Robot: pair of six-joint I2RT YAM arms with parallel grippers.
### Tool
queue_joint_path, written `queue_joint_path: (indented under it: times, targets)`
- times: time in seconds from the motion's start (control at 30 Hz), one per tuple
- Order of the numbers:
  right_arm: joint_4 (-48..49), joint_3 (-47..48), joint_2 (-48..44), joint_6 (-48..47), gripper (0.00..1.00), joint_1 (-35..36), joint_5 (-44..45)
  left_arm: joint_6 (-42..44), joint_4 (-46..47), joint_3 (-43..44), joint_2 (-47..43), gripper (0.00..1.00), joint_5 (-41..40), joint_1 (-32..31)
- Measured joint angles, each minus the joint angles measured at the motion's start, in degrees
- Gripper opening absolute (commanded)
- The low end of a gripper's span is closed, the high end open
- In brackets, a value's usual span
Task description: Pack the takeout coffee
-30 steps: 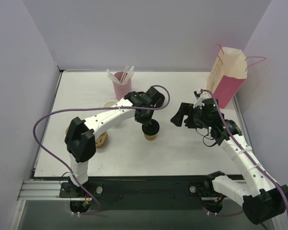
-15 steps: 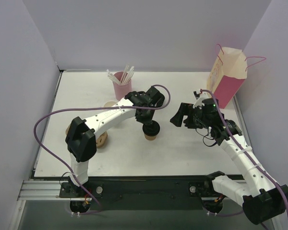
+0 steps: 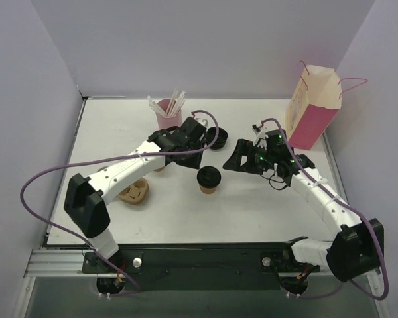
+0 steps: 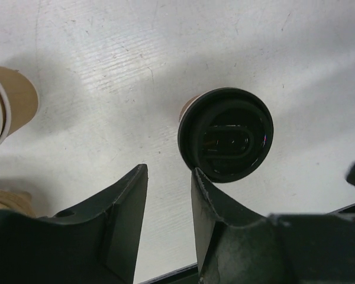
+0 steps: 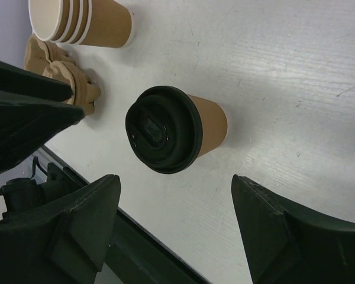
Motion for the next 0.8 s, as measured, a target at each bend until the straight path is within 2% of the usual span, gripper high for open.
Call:
queue_joint_path:
  times: [0.23,0.37,0.63,0.8]
  targets:
    - [1.09,0.52,8.17,-1.60,0.77,0.04,-4.17,-0.31,12.79,-17.46,-14.16,0.49,7.19,5.81]
    - [1.27,1.60,11.41,-2.84,0.77,0.04,-6.16,0.00,18.73,-23.85,-18.12,0.52,11.10,8.79]
    - [1.46,5.05,17.33,-5.01,0.76,0.04,-10.01,-0.11,28.74,-30.29,-21.68,0.53,17.07,10.08]
    - [1.38,7.80,20.65,-6.16,0.69,0.04,-10.91,-1.46,33.11,-33.57,-21.38,0.52,19.32,10.75]
